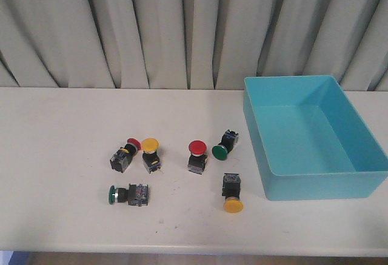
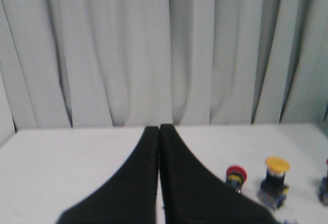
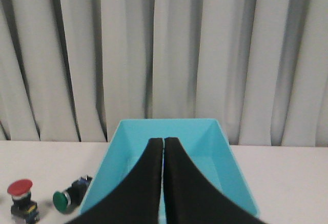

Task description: Pick red and yellow buttons and place in box

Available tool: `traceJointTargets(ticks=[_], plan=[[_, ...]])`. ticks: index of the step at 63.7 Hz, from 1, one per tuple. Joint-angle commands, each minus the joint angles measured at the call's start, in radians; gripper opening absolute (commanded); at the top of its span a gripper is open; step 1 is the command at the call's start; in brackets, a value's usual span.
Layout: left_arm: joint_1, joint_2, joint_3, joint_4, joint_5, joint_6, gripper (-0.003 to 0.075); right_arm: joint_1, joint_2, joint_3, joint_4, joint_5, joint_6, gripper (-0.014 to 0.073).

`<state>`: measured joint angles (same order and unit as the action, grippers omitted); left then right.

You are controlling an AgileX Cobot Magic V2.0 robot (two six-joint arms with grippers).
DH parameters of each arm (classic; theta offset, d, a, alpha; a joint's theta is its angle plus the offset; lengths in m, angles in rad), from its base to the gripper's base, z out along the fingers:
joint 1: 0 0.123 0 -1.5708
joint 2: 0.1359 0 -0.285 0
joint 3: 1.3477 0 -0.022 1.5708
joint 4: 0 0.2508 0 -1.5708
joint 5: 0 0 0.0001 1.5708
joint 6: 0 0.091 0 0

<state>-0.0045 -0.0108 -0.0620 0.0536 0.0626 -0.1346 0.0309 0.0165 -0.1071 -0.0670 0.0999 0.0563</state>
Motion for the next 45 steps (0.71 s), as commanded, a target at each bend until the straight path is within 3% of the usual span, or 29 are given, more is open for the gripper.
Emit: traceJointTargets(ticks=[1,22,45], plan=[[0.002,0.036,-0.137,-0.008,-0.043,-0.023,-0.0006,-0.006,0.078,-0.152,-0.008,-0.004,-0.003,-0.0003],[0.002,0.402,-0.600,-0.006,0.300,0.029,-0.0006,-0.006,0.428,-0.532,-0.011,0.277,-0.003,-0.0003],[0.002,0.620,-0.625,-0.007,0.456,0.034,-0.0006,-0.006,0.683,-0.567,-0.009,0.441,-0.003,-0.0003]])
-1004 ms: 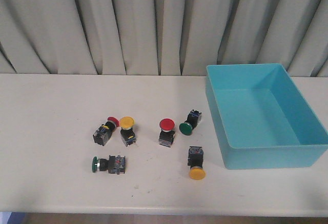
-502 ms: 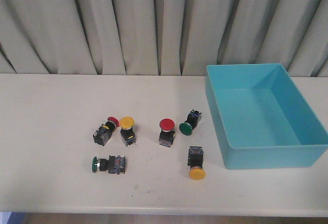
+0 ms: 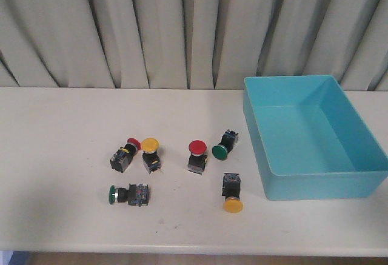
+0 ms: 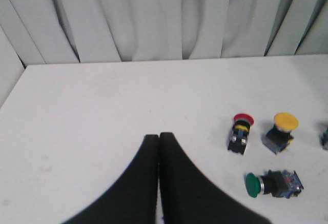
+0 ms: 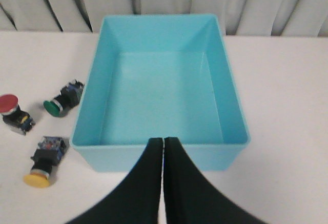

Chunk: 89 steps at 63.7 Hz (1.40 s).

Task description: Pick red and yellow buttons and place in box

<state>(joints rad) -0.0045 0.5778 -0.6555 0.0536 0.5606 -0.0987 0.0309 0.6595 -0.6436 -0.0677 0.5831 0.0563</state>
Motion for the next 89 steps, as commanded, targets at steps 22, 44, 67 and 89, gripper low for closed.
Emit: traceJointTargets(ticks=[22,44,67,89], plan=[[0.002,0.050,-0.032,-0.006,-0.041,-0.002,0.0034,-0.006,0.096,-0.031,-0.013,-0.012,-0.036,0.0046],[0.002,0.053,-0.032,-0.006,-0.045,0.007,0.0505,-0.006,0.096,-0.031,-0.011,-0.007,-0.066,0.0498],[-0.163,0.184,-0.035,-0.036,-0.074,0.128,0.0583,-0.006,0.096,-0.031,-0.007,-0.003,-0.066,0.0589],[-0.446,0.449,-0.058,-0.038,-0.143,0.159,0.0554,-0.006,0.097,-0.029,-0.007,0.008,-0.066,0.0549]])
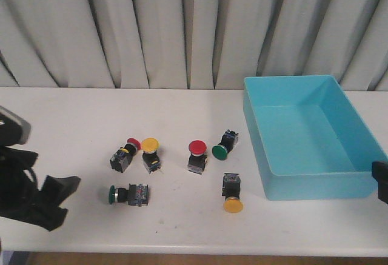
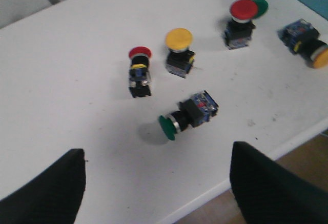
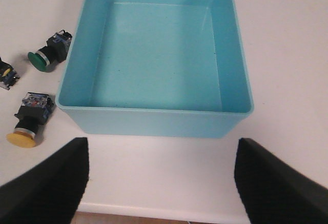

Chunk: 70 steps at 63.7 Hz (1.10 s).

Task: Pick red and yellow buttons and place in box
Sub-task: 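Reach the left gripper to the red mushroom button and grasp it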

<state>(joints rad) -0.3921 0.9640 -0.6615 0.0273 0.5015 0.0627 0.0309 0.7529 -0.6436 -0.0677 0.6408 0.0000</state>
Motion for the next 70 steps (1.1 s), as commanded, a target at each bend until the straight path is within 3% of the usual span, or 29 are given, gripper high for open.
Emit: traceJointTargets(ticks=[1,24,49,70], plan=[[-0.068,0.077,-0.059,-0.013,-0.084,-0.002,0.0554,-0.006,0.005,-0.029,-0.007,-0.048,-0.009,0.0548],[-0.207,0.477,-0.347,-0.014,-0.076,0.000,0.0554,-0.006,0.005,-0.029,-0.007,-0.035,-0.009,0.0548],[-0.233,0.859,-0.715,-0.015,-0.057,-0.003,0.0554,-0.006,0.005,-0.029,-0.007,-0.035,-0.009,0.0548],[-0.233,1.086,-1.000,-0.015,0.101,-0.046,0.0554,-0.006,0.005,-0.029,-0.007,-0.035,-0.009,0.0548]])
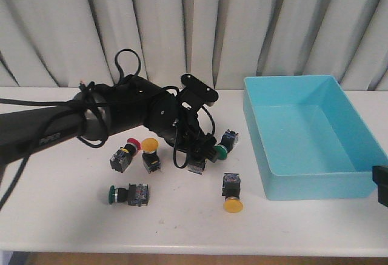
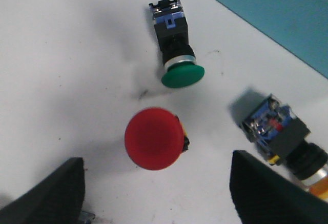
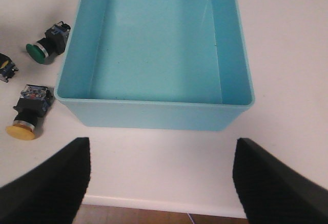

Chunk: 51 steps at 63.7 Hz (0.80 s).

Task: Pick red and yellow buttons and place in box
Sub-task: 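Reach the left gripper to the red mushroom button and grasp it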

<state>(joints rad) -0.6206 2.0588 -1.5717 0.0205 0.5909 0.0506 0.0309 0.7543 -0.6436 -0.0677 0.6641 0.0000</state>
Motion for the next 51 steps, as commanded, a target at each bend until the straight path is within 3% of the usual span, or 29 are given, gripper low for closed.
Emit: traceJointTargets(ticks=[1,18,28,40,41,51], plan=[[-0.005,0.005,-0.100,-0.008,0.019,-0.038,0.0554,-0.006,0.003,-0.029,-0.007,-0.058,-0.009,0.0548],[-0.005,0.134,-0.217,-0.007,0.056,-0.061,0.0553,-0.006,0.003,-0.029,-0.007,-0.058,-0.009,0.0548],[-0.005,0.164,-0.224,0.004,0.042,-0.104,0.0512,-0.006,0.003,-0.029,-0.007,-0.059,-0.009,0.0548],[-0.005,0.168,-0.224,0.004,0.036,-0.103,0.0370,-0.006,0.003,-0.029,-0.007,-0.059,-0.009,0.0548],[-0.005,0.161,-0.225,0.004,0.061,-0.101,0.0207,-0.006,0.003,-0.029,-0.007,-0.059,-0.009,0.0548],[-0.005,0.119,-0.225,0.009,0.093,-0.100,0.0164,-0.006,0.003,-0.029,-0.007,-0.059,-0.009,0.0548]])
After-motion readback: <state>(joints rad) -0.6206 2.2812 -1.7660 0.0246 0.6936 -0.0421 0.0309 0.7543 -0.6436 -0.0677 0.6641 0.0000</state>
